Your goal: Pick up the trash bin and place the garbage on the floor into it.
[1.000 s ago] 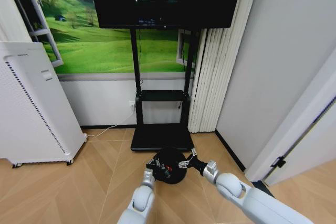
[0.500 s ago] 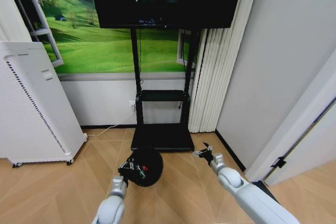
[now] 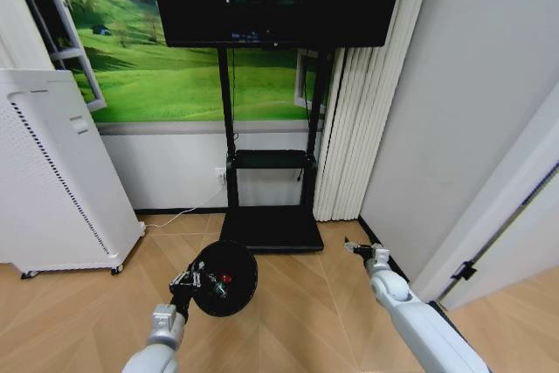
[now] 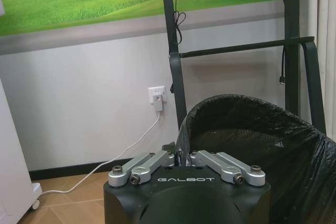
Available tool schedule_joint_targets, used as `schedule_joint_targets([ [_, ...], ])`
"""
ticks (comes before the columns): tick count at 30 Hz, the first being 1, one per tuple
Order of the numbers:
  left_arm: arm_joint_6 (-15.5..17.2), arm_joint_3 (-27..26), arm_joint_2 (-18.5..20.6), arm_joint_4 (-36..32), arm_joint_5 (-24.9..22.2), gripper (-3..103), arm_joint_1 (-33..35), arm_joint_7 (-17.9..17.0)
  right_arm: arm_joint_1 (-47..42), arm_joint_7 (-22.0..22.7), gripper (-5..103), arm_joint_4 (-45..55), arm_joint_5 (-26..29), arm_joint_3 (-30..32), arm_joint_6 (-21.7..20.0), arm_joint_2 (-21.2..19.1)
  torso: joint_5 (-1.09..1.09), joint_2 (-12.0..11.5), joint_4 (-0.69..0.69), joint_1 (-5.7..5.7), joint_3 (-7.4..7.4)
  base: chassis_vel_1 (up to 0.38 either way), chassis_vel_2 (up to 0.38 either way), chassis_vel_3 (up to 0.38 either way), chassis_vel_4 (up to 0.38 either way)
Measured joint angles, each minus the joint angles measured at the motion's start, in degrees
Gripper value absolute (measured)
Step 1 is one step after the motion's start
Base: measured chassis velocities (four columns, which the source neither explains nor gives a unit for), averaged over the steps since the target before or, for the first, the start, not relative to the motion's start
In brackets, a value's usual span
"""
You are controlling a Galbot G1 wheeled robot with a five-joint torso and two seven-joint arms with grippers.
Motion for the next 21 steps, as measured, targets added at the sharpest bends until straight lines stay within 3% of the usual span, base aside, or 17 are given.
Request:
schedule_joint_targets([
  [11, -0.94, -2.53, -1.57, -1.34, 1.30, 6, 3.25, 0.11, -2.84, 0.14, 100, 3.12, 0.35, 6.71, -0.70, 0.14, 0.02, 0.00, -0.01, 0.00, 0.00, 0.000, 0.000, 0.000, 0.000],
  [21, -1.53, -5.11, -3.13, -3.45, 1.65, 6, 5.81, 0.11, -3.55, -2.45, 100, 2.86, -1.02, 7.58, 3.13, 1.47, 0.01, 0.00, 0.00, 0.00, 0.00, 0.000, 0.000, 0.000, 0.000],
])
